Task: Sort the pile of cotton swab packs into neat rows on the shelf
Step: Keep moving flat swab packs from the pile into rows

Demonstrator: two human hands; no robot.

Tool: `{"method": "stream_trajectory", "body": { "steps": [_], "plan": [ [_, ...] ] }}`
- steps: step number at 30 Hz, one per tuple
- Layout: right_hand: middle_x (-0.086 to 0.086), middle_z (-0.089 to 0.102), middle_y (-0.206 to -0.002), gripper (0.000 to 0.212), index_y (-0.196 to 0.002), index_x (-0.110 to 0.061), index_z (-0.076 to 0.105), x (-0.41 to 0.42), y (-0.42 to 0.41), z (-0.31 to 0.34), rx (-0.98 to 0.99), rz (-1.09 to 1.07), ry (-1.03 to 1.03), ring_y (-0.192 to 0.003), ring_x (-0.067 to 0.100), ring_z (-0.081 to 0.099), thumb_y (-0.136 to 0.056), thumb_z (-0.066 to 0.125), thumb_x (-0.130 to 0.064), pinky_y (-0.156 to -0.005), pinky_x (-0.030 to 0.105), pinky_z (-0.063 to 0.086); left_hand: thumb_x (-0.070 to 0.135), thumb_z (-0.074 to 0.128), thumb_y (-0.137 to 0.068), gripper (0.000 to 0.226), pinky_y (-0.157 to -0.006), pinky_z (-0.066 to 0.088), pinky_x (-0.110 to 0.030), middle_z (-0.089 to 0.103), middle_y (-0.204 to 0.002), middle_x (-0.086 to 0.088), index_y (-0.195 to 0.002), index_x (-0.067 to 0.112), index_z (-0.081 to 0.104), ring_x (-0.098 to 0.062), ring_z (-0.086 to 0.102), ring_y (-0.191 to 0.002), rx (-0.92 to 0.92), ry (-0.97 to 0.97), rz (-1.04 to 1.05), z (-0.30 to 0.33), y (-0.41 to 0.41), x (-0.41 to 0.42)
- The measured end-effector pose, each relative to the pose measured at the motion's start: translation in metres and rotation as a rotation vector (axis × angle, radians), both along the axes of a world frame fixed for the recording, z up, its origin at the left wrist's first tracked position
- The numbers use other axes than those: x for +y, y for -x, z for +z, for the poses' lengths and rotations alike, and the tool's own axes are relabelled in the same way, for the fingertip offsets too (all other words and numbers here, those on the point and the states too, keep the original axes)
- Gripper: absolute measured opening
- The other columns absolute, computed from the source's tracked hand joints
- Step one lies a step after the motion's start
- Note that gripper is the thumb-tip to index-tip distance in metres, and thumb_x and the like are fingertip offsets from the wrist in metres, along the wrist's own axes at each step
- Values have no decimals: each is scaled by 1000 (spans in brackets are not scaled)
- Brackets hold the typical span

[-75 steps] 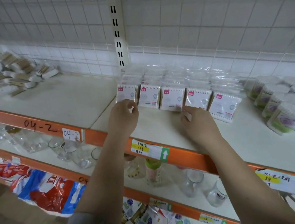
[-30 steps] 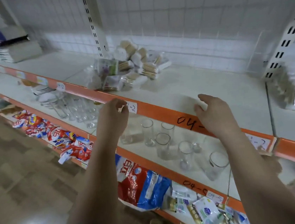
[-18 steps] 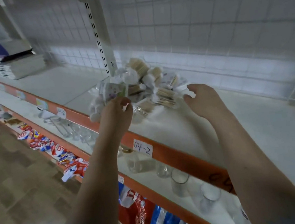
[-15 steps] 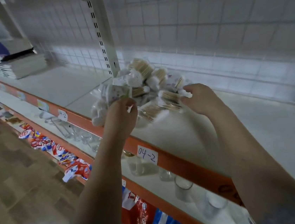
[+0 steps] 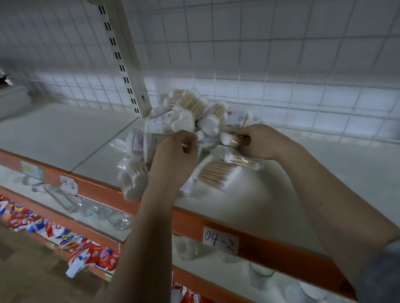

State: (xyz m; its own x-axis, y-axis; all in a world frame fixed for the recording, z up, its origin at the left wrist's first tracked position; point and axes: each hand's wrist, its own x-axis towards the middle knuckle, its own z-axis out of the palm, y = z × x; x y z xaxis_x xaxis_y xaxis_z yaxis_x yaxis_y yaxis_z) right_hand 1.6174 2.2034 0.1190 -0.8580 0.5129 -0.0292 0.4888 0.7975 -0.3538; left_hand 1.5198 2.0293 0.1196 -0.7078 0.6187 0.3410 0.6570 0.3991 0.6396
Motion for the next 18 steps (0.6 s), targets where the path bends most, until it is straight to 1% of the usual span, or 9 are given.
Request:
{"method": "stream_trajectory", "body": {
  "steps": [2, 4, 5, 7, 9, 12, 14, 16, 18],
  "plan": [
    [2, 61, -123, 53, -137, -33, 46, -1, 0, 1, 26, 11, 16, -111, 22, 55, -87, 59, -28, -90, 28, 43, 15, 53, -92, 20, -64, 34, -8, 64, -101, 4, -108, 14, 65, -5, 53, -81, -6, 9, -35, 3, 5, 2],
    [2, 61, -121, 49, -134, -28, 50, -2, 0, 2, 34, 15, -22, -110, 23, 55, -87, 58, -37, -90, 30, 43, 16, 52, -93, 19, -58, 37, -7, 61, -99, 6, -108, 17, 64, -4, 53, -81, -18, 12, -49, 5, 9, 3],
    [5, 63, -115, 40, -125, -21, 57, 0, 1, 0, 58, 4, -44, -105, 25, 56, -88, 56, -36, -86, 31, 44, 16, 52, -93, 18, -57, 37, -6, 60, -98, 7, -108, 17, 63, -4, 53, -81, -22, 11, -55, 5, 10, 4],
    [9, 62, -96, 15, -92, -16, 60, 2, 0, -2, 138, -52, -80, -90, 27, 54, -92, 48, -25, -74, 32, 40, 16, 51, -94, 19, -62, 39, -11, 61, -98, 6, -108, 17, 63, -5, 55, -82, -40, 8, -74, 6, 11, 5],
    [10, 56, -85, 20, -74, -17, 48, 4, -5, -2, 211, -116, -81, -80, 25, 49, -94, 43, -18, -66, 31, 34, 17, 50, -94, 20, -67, 40, -14, 63, -98, 6, -108, 17, 64, -5, 56, -84, -54, 16, -99, 6, 12, 7],
    [8, 58, -85, 19, -90, -8, 58, 8, -16, -2, 361, -235, 39, -79, 25, 50, -94, 41, -16, -61, 30, 34, 18, 51, -94, 21, -76, 40, -13, 66, -102, 6, -109, 17, 65, -3, 57, -88, -70, 26, -186, 5, 9, 14],
    [11, 58, -84, 20, -91, -3, 58, 9, -25, -3, 465, -335, 120, -77, 28, 52, -93, 42, -15, -60, 28, 39, 21, 56, -92, 22, -84, 41, -16, 64, -109, 6, -112, 19, 64, -5, 58, -98, -121, 44, -286, 3, 5, 20],
    [17, 62, -87, 23, -90, 0, 60, 9, -34, -3, 553, -419, 218, -77, 31, 59, -92, 43, -15, -71, 37, 52, 27, 62, -88, 29, -89, 40, -19, 59, -118, 6, -117, 22, 62, -7, 55, -107, -122, 132, -381, 2, 2, 27],
    [24, 63, -91, 26, -93, 5, 62, 7, -44, -4, 621, -479, 346, -74, 29, 61, -94, 47, -16, -77, 45, 56, 29, 68, -84, 39, -83, 36, -15, 55, -120, 7, -122, 23, 59, -7, 53, -106, -99, 241, -456, 2, 1, 33]
  ]
}}
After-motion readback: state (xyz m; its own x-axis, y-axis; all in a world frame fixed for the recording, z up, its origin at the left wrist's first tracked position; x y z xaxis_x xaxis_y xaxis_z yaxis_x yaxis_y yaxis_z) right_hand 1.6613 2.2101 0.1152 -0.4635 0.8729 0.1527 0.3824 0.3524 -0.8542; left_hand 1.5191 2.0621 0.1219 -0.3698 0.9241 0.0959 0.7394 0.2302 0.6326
